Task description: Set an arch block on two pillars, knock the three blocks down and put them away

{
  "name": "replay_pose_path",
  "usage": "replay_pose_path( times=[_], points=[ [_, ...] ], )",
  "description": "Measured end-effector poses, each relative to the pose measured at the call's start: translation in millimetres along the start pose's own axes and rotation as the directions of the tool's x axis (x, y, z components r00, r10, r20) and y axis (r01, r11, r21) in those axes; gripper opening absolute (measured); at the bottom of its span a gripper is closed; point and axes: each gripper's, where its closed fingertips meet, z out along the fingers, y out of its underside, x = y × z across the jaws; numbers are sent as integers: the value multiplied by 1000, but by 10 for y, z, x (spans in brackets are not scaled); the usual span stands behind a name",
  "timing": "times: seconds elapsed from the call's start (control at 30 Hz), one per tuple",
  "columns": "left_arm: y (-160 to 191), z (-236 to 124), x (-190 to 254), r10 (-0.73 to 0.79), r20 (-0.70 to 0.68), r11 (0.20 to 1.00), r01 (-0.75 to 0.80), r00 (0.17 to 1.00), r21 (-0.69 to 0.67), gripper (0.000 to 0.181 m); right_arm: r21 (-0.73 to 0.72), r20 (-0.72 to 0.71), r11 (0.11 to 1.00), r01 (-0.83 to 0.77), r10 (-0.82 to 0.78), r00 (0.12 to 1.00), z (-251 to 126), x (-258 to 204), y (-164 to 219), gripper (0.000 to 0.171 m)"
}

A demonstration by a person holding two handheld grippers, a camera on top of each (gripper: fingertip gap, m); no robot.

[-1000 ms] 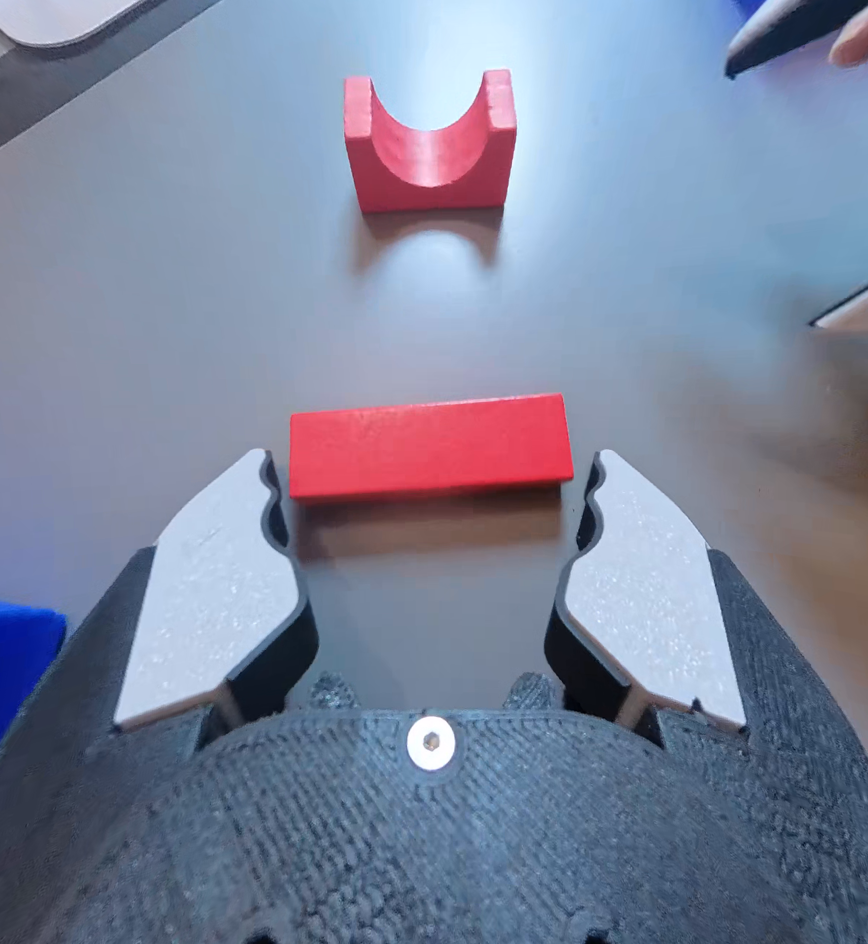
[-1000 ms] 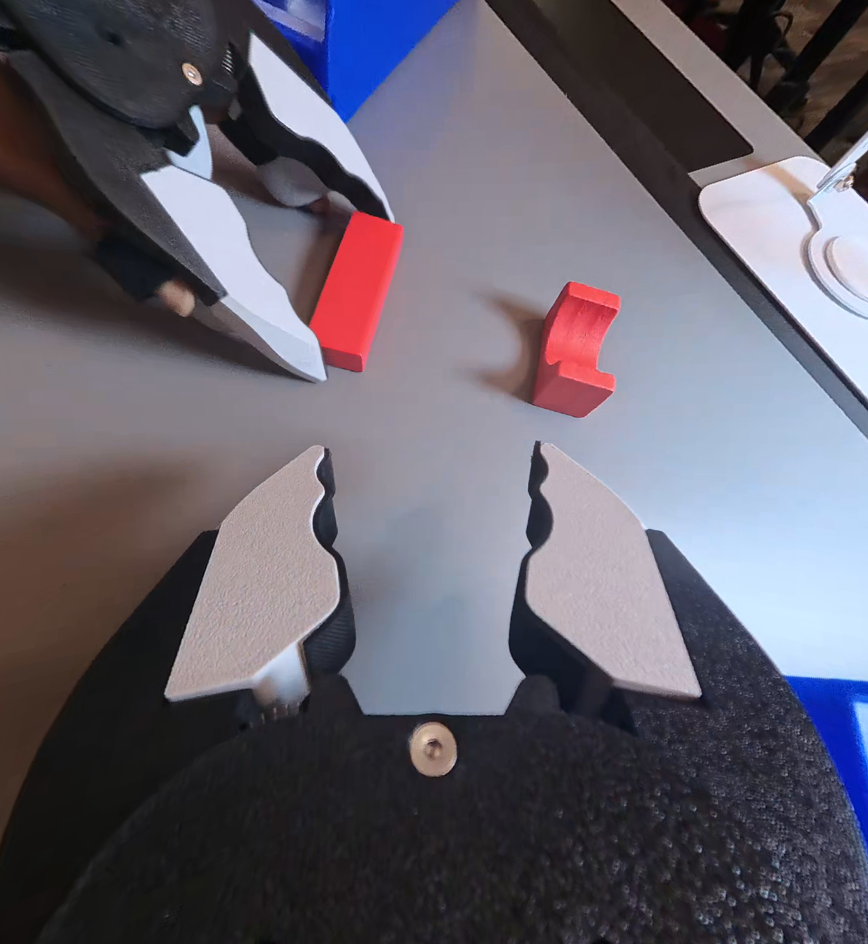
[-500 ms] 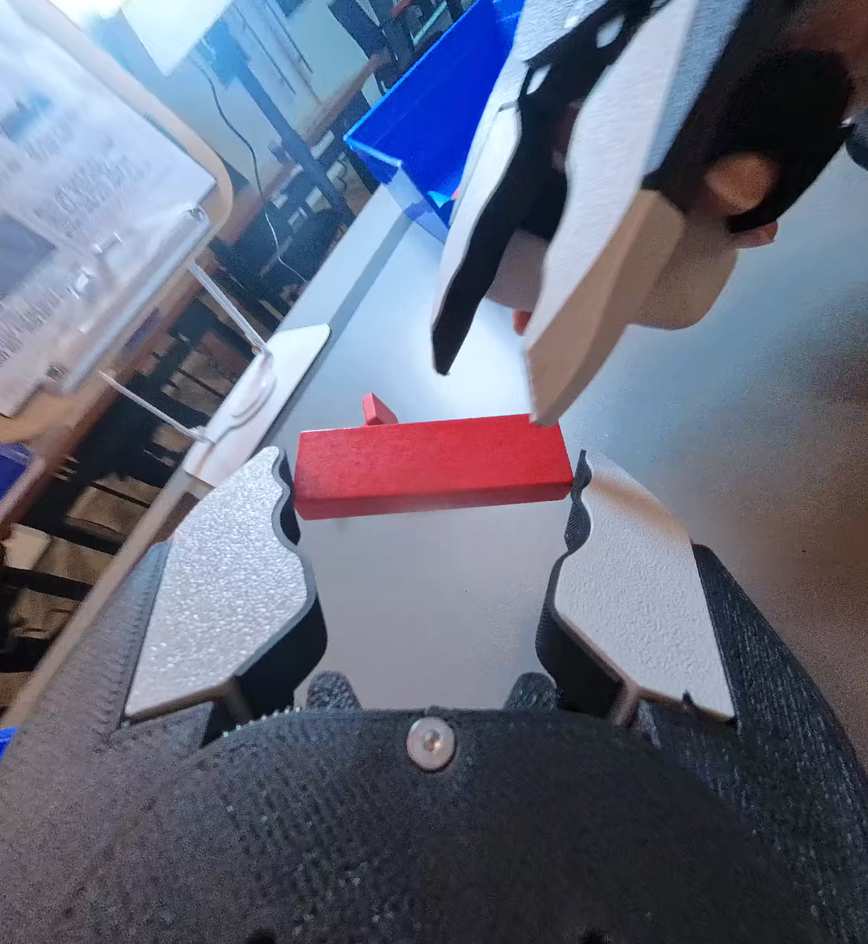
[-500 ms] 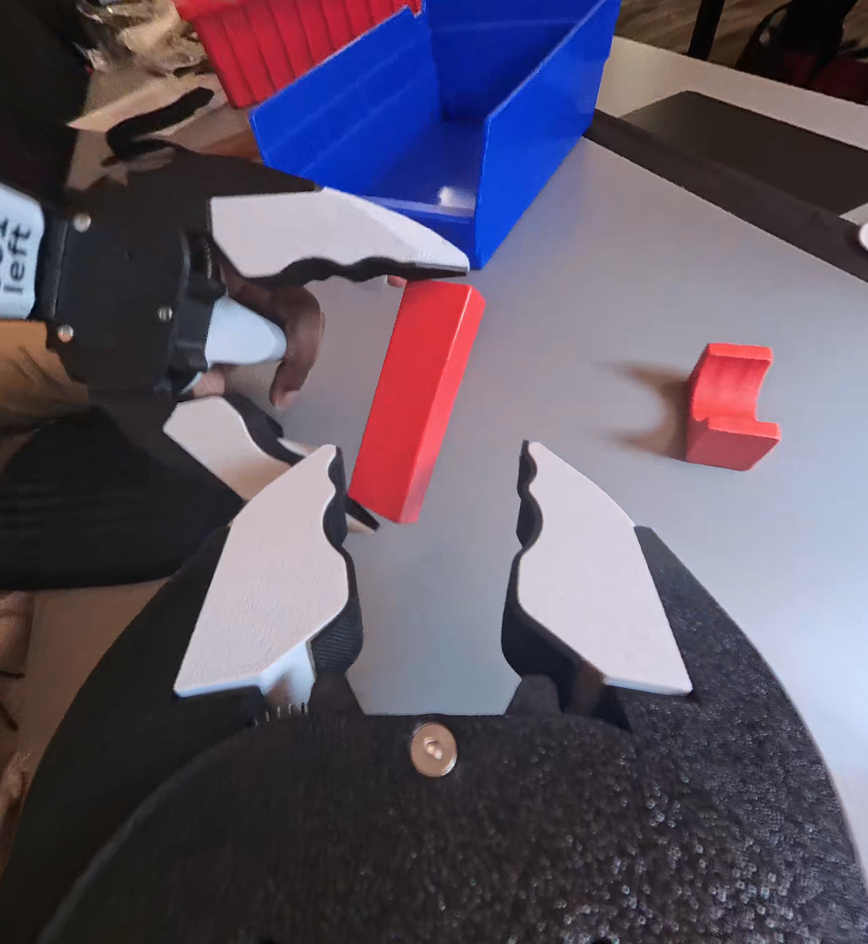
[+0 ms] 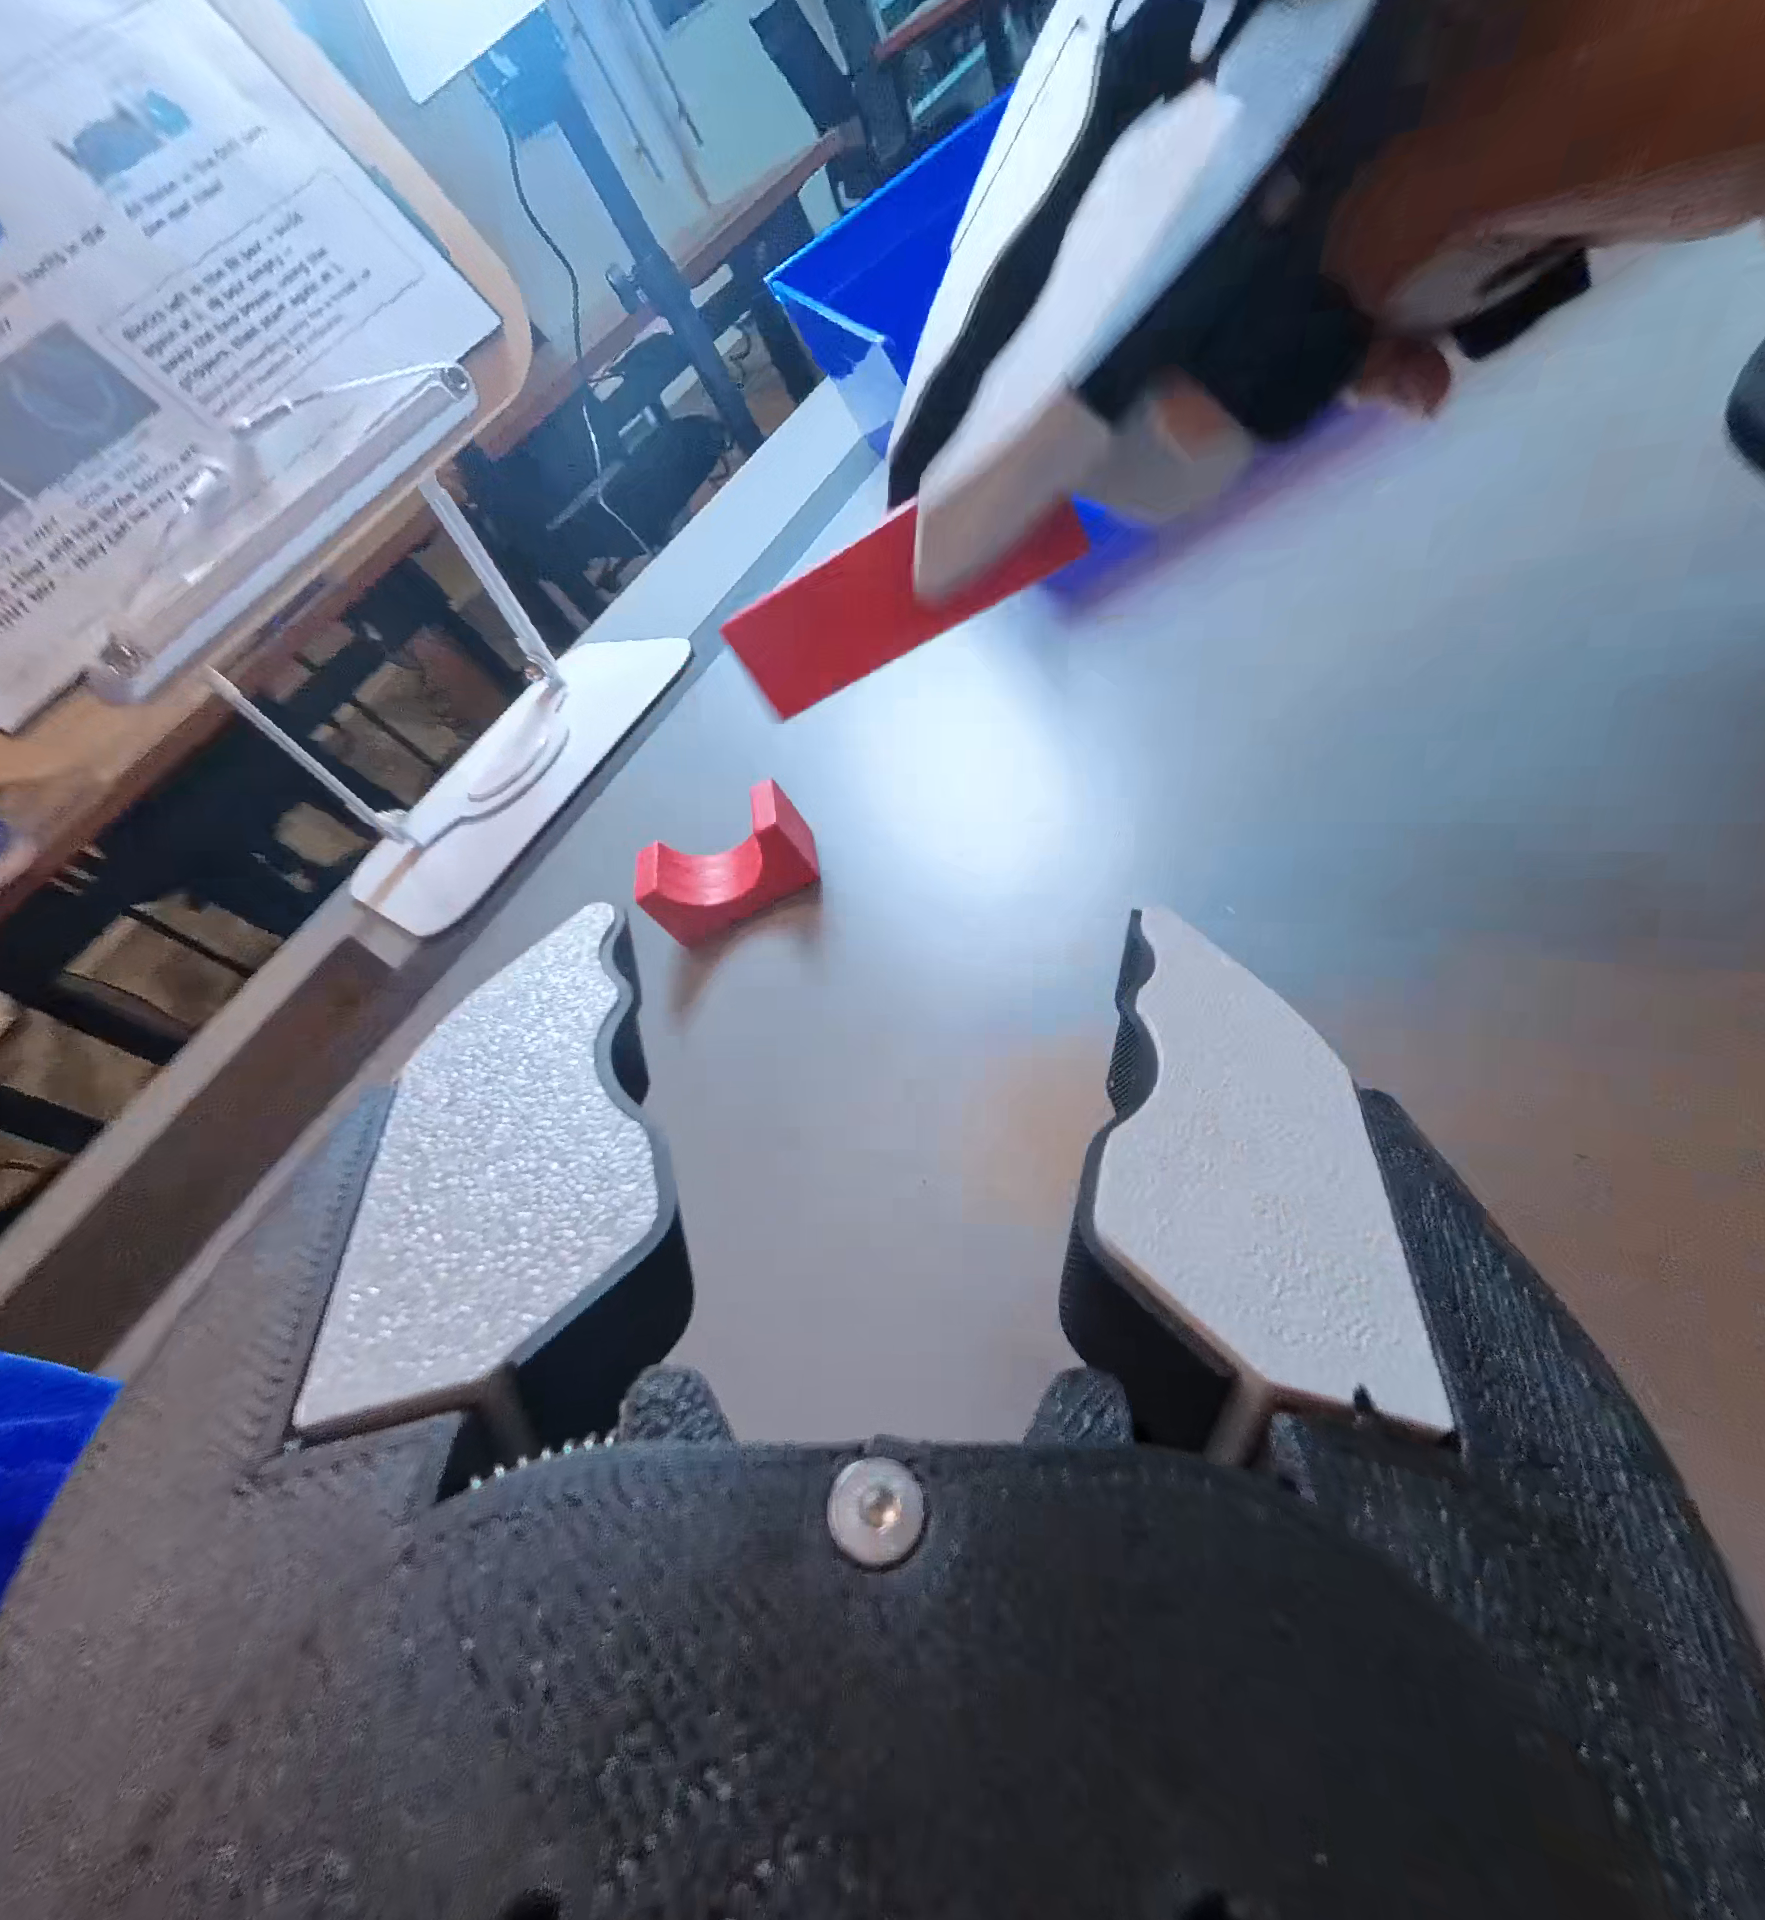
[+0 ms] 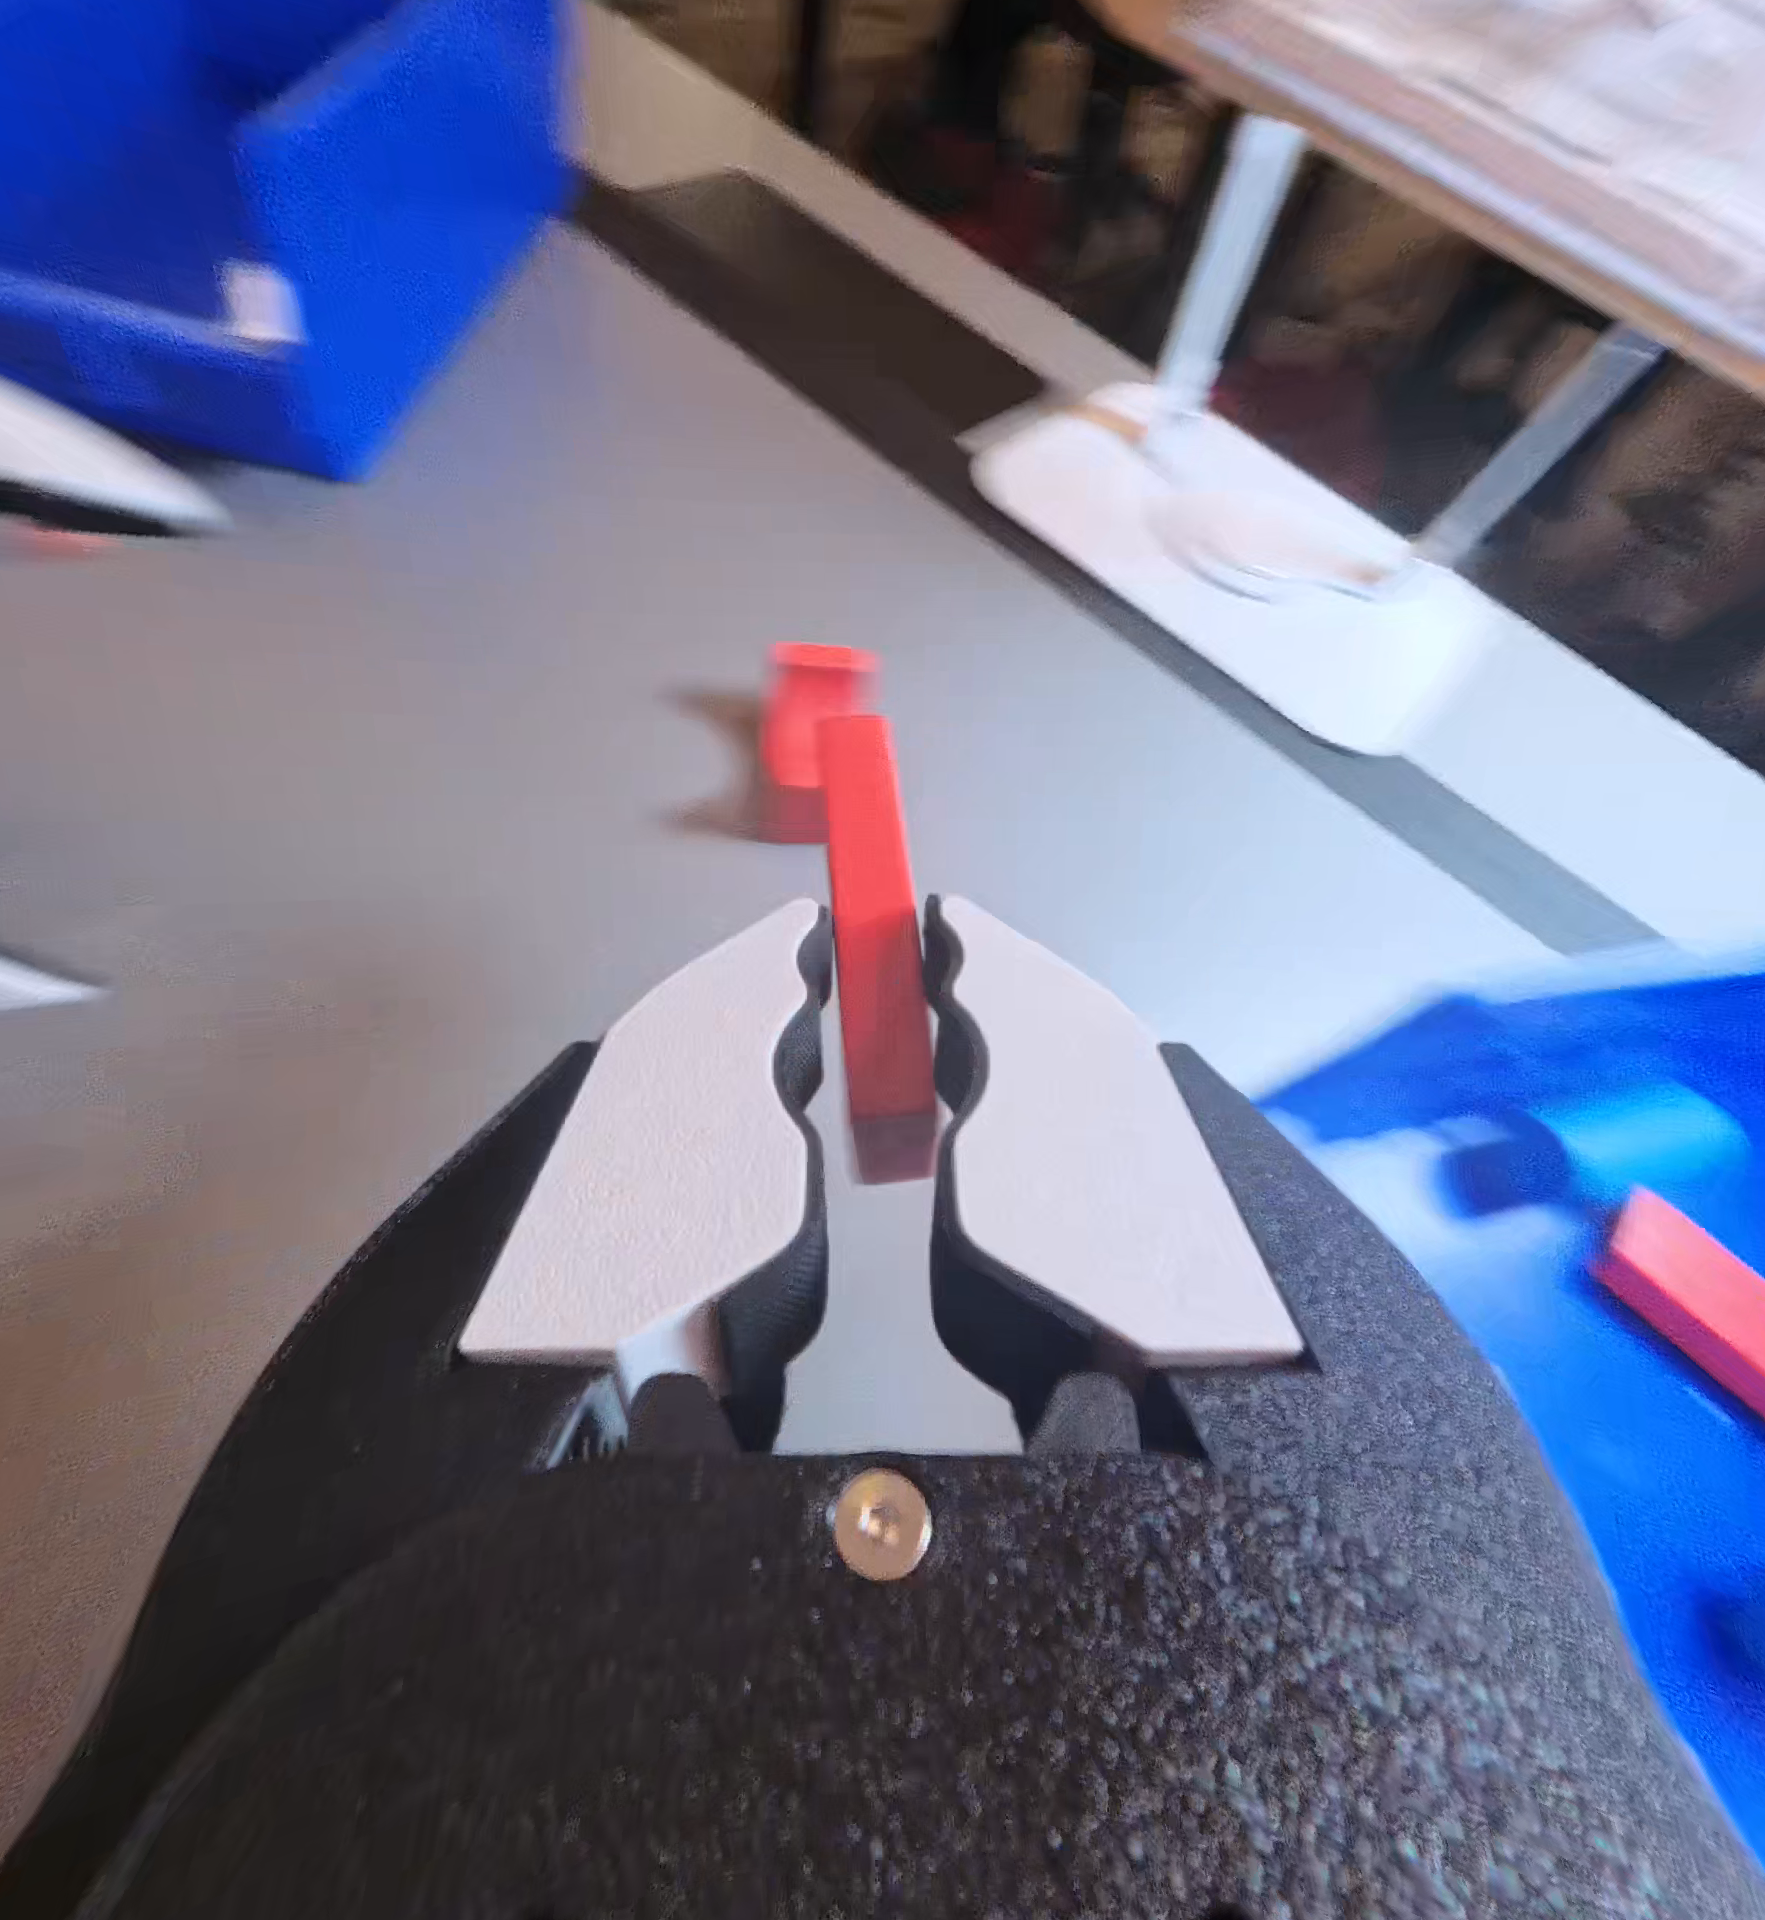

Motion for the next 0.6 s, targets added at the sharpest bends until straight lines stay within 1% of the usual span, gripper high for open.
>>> replay_pose_path(
  times=[0.07,0.1,0.13,0.17,0.2,0.27,0.3,0.33,0.47,0.53,0.6],
  points=[
    [60,-29,-37,-78,-32,997,78,996,9,84,-45,-185,996,-75,65,981,-141,716,168,15],
    [95,-28,-48,-104,-42,995,104,994,6,83,-61,-251,990,-128,109,962,-208,1021,287,19],
    [127,-16,-43,-125,-55,992,125,991,0,83,-49,-281,979,-198,177,943,-266,1249,392,2],
    [154,5,-30,-142,-66,990,142,988,-8,82,-35,-303,964,-262,240,922,-318,1432,495,0],
    [176,26,-3,-150,-78,989,150,986,-15,82,-30,-333,955,-295,269,904,-373,1588,586,0],
    [212,58,62,-136,-94,990,133,986,-35,82,-8,-401,949,-314,285,871,-486,1824,689,0],
    [220,65,87,-117,-95,993,113,989,-39,82,6,-424,945,-327,298,855,-533,1897,712,1],
    [221,68,103,-98,-93,995,95,991,-40,82,16,-438,944,-330,303,846,-566,1937,716,6],
    [221,71,134,-94,-104,995,90,990,-40,80,24,-471,963,-268,248,847,-617,1911,646,19],
    [237,74,135,-102,-108,994,98,989,-45,79,41,-450,972,-232,225,864,-595,1833,560,23],
    [247,79,137,-119,-115,992,114,986,-49,79,81,-399,981,-178,195,896,-552,1691,418,26]
  ],
)
